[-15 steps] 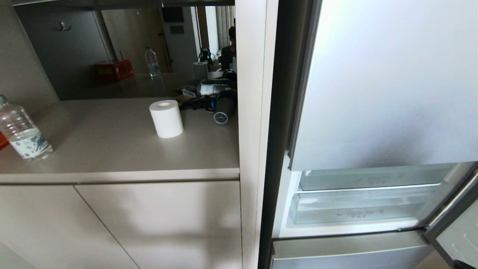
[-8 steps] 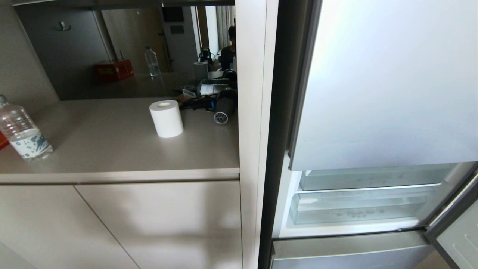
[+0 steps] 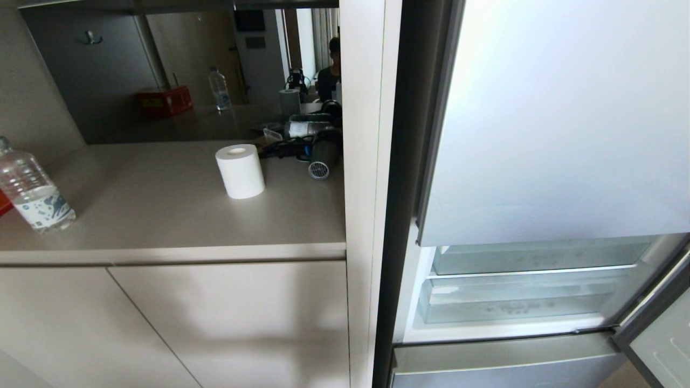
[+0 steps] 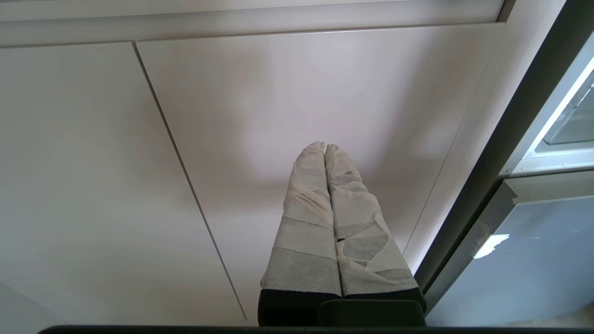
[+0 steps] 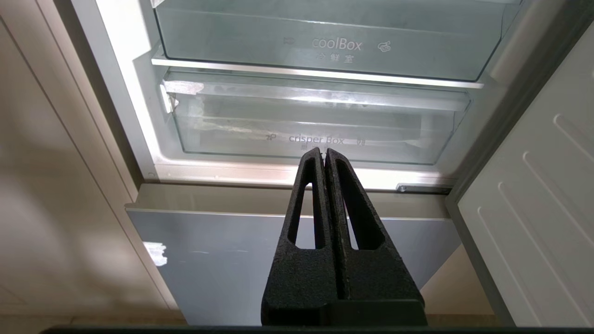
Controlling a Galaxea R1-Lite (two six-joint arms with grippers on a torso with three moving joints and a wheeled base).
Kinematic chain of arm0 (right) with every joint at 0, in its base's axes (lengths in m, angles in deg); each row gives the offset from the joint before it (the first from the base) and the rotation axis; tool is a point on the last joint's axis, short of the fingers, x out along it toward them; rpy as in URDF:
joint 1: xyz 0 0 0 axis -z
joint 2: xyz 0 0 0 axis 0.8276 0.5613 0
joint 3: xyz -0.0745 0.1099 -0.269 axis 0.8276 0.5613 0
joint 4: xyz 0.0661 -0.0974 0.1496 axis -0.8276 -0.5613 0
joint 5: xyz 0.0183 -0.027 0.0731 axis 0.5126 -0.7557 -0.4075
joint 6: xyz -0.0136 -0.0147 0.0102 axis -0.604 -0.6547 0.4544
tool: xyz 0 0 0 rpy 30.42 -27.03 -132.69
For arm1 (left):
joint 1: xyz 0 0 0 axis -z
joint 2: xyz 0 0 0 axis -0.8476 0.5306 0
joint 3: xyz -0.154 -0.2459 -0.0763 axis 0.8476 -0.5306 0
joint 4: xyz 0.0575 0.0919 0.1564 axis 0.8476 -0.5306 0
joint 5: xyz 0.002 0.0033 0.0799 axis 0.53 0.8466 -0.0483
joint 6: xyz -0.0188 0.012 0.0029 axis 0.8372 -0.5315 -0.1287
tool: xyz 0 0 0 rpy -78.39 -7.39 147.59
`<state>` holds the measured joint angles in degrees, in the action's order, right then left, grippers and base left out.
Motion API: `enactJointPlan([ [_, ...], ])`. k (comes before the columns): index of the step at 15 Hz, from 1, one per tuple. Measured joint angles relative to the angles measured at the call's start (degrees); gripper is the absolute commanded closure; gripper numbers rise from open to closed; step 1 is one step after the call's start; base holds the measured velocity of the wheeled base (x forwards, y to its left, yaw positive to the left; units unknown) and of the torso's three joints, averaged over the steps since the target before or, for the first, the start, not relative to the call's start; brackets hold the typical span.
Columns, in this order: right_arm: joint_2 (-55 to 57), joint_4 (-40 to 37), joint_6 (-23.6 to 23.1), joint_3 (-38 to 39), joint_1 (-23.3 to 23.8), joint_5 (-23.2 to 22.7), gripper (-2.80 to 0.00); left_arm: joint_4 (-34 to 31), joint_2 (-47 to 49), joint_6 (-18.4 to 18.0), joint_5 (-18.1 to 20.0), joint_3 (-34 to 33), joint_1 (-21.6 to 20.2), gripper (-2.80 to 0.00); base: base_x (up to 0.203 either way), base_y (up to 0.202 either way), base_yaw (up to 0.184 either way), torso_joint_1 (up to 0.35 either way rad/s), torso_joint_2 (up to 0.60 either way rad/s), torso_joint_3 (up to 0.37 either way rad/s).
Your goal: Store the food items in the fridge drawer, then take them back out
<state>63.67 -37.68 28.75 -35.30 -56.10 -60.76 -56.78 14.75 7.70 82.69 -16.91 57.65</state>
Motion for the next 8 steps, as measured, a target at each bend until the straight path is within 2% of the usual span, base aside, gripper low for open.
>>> enactJointPlan([
  [4, 0.0, 0.0, 0.1, 0.0, -0.1, 0.0, 0.0, 0.0, 0.0, 0.0, 0.0, 0.0, -0.1, 0.0, 0.002, 0.002, -0.019, 0.001, 0.0, 0.001],
  [8, 0.0, 0.0, 0.8, 0.0, 0.0, 0.0, 0.0, 0.0, 0.0, 0.0, 0.0, 0.0, 0.0, 0.0, 0.0, 0.007, -0.167, 0.004, 0.01, 0.002],
])
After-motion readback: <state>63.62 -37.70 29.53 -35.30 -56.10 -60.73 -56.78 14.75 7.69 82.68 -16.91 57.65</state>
